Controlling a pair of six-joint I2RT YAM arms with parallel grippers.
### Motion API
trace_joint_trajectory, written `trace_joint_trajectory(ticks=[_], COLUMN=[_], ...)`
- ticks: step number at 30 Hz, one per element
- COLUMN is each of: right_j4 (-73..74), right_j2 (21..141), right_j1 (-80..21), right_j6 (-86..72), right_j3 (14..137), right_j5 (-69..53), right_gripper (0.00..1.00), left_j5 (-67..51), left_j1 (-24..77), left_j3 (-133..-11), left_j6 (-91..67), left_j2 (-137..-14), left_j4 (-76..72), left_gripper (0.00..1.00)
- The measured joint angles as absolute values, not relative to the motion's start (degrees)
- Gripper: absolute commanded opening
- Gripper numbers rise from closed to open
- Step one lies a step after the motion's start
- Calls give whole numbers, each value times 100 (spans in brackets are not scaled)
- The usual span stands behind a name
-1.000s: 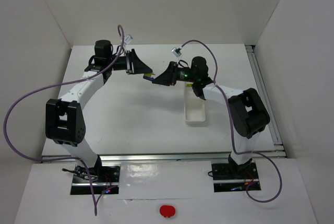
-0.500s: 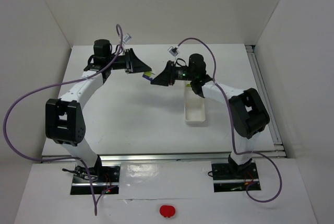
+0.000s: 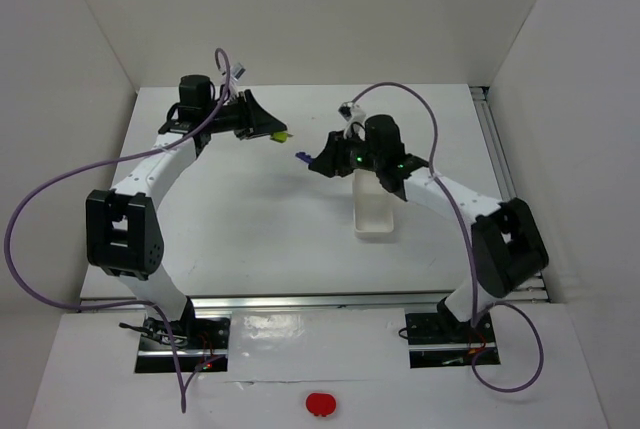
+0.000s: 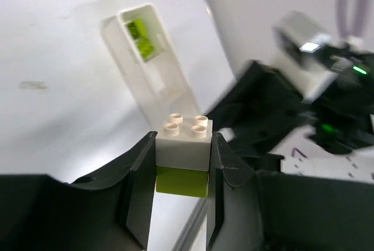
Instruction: Sort the legos into containers by color
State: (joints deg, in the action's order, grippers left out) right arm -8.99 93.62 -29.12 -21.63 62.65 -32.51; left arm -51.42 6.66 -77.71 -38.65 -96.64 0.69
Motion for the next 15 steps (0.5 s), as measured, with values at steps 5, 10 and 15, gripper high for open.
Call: trace_joint_trajectory(ticks=[5, 10, 15], right_j4=[-248, 401, 939], right_j2=[7933, 7625, 8237], right_j1=[-2912, -2805, -2672], right_j6=[-2095, -2112, -2091], right_j3=[5551, 5378, 5393], right_j5=[-1162, 257, 893], right_gripper=[5, 5, 8], left_j5=[-4324, -3979, -3883], left_j1=[596, 572, 572], left_j3=[-7815, -7811, -7800], left_j6=[-3603, -3529, -3463], left_j2=[-9594, -9432, -9332], left_j4=[698, 913, 919], left_gripper=[0, 0, 0])
